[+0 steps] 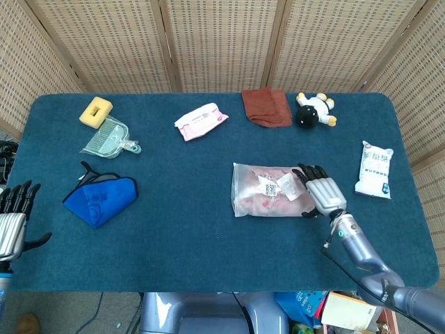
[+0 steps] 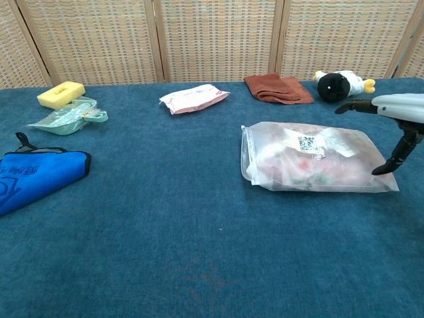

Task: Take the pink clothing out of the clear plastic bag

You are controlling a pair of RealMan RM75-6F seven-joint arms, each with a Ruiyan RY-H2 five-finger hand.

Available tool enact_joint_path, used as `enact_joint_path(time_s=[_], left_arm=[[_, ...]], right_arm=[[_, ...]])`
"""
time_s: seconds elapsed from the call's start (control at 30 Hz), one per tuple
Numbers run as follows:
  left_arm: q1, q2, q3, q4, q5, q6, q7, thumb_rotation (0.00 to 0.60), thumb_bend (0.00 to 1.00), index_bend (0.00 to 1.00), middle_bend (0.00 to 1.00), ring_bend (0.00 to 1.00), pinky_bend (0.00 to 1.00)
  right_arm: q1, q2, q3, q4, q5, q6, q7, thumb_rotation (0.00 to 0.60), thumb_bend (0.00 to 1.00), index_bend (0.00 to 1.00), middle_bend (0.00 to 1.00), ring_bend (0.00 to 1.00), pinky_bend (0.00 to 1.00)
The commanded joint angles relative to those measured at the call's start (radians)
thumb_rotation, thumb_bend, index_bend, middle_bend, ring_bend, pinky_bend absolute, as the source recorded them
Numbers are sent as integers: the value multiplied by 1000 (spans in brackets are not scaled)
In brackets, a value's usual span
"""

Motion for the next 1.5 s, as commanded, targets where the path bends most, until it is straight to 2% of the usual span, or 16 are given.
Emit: enact_joint_path(time_s=[0.03, 0.47, 0.57, 0.6, 0.67, 0.8, 0.83, 0.9, 0.97, 1.1, 1.33, 1.5], left_arm=[[-6, -7, -3, 5, -12, -11, 11, 600, 177, 0, 0, 0, 0], [-26, -25, -16, 25, -64, -51, 33, 600, 178, 0, 0, 0, 0], [-29, -29, -17, 28, -69, -55, 36, 600, 178, 0, 0, 0, 0], [-30, -30, -17, 29, -70, -57, 36, 600, 179, 0, 0, 0, 0], [-32, -31, -17, 30, -72, -59, 38, 600, 179, 0, 0, 0, 0], [-35, -34, -17, 32, -76, -64, 41, 600, 179, 0, 0, 0, 0], [-36, -35, -17, 32, -77, -66, 42, 600, 179, 0, 0, 0, 0], [-38, -36, -16, 32, -78, -68, 43, 600, 179, 0, 0, 0, 0], [-41, -37, -14, 31, -75, -71, 45, 600, 179, 0, 0, 0, 0], [-51, -37, -14, 34, -69, -82, 42, 600, 179, 0, 0, 0, 0], [-94, -15, -27, 38, -43, -118, 26, 600, 179, 0, 0, 0, 0], [-155, 7, -47, 41, 8, -153, 9, 600, 179, 0, 0, 0, 0]], right_arm=[[43, -38, -2, 52, 23, -48, -7, 600, 0, 0, 0, 0, 0], [150, -98, -34, 183, 86, -199, -21, 600, 0, 0, 0, 0, 0], [157, -108, -40, 204, 54, -193, 7, 600, 10, 0, 54, 50, 97], [159, -112, -42, 212, 42, -191, 18, 600, 53, 4, 113, 107, 163], [162, -119, -45, 226, 25, -189, 41, 600, 199, 74, 231, 222, 280], [160, -138, -52, 248, -22, -165, 96, 600, 600, 437, 439, 406, 517], [161, -142, -57, 256, -39, -160, 112, 600, 692, 497, 473, 433, 547], [161, -151, -68, 275, -78, -145, 150, 600, 827, 552, 509, 464, 571], [160, -156, -76, 283, -114, -126, 195, 600, 920, 581, 526, 479, 580], [158, -142, -83, 260, -171, -87, 291, 600, 990, 598, 540, 493, 586], [177, -84, -85, 167, -242, -56, 428, 600, 1000, 606, 544, 497, 586], [214, -39, -59, 59, -255, -61, 472, 600, 1000, 606, 543, 497, 586]])
